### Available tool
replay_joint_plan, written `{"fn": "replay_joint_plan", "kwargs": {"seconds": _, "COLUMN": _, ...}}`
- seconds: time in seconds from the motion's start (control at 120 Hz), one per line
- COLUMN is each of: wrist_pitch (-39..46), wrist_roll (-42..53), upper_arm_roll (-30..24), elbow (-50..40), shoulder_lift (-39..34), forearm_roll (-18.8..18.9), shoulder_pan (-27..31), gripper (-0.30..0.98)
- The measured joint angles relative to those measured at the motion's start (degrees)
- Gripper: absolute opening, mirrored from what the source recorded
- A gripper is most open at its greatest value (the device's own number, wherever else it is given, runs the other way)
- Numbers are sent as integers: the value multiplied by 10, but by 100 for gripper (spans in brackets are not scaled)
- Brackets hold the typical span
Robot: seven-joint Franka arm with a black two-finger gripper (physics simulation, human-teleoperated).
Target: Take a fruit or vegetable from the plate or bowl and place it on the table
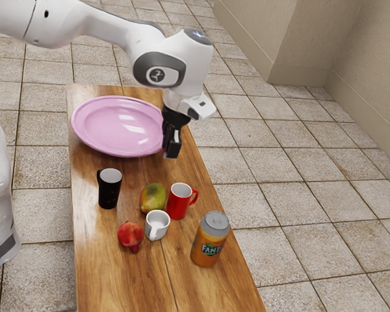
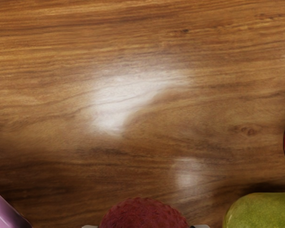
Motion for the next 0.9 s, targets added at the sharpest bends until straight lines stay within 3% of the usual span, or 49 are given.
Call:
{"fn": "replay_joint_plan", "kwargs": {"seconds": 0.65, "wrist_pitch": 36, "wrist_roll": -42, "upper_arm_roll": -8, "elbow": 29, "shoulder_lift": 100, "forearm_roll": -5, "shoulder_pan": -4, "gripper": 21}}
{"fn": "replay_joint_plan", "kwargs": {"seconds": 0.767, "wrist_pitch": 40, "wrist_roll": -46, "upper_arm_roll": -8, "elbow": 29, "shoulder_lift": 103, "forearm_roll": -6, "shoulder_pan": -4, "gripper": 45}}
{"fn": "replay_joint_plan", "kwargs": {"seconds": 0.9, "wrist_pitch": 32, "wrist_roll": -48, "upper_arm_roll": 6, "elbow": 40, "shoulder_lift": 69, "forearm_roll": -4, "shoulder_pan": -7, "gripper": 58}}
